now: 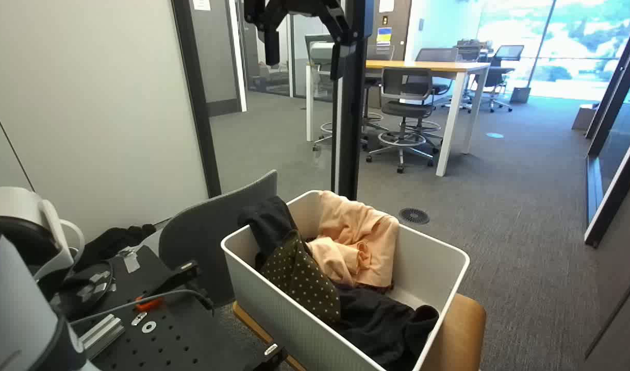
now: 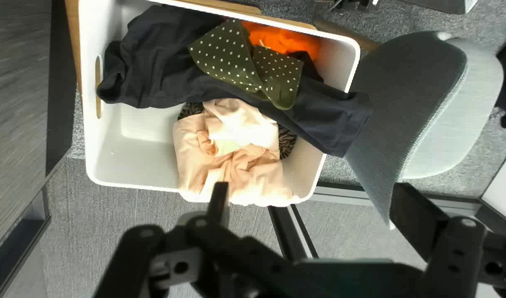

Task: Remove the shirt from the white bin and hang it on the chair

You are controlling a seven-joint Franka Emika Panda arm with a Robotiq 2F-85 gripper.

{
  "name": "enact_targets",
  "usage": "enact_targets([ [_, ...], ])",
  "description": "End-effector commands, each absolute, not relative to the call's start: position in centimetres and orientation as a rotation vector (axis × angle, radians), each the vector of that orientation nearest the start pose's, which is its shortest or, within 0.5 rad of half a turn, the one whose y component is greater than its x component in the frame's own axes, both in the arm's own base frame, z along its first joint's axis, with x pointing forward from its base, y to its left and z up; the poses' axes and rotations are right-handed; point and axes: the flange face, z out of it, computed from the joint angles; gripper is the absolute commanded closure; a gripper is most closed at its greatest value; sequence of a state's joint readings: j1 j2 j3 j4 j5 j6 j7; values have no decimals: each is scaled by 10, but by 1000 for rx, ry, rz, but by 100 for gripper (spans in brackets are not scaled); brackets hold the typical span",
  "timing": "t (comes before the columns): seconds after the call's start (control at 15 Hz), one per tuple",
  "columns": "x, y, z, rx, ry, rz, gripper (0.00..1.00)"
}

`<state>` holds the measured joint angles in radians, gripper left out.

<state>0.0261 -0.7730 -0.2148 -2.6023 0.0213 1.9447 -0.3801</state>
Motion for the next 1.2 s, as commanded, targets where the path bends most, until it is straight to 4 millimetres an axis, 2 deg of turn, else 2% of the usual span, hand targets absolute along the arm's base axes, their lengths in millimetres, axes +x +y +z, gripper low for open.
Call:
enact_targets([
  [0.0,327,-66,500,-2976,-353,-222,0],
  [0.33,328,-67,508,-2978,-353,-249,0],
  [0.53,341,-67,492,-2993,-386,-219,0],
  [0.73,363,-69,466,-2996,-435,-215,0],
  [1.13,421,-93,388,-3031,-487,-282,0],
])
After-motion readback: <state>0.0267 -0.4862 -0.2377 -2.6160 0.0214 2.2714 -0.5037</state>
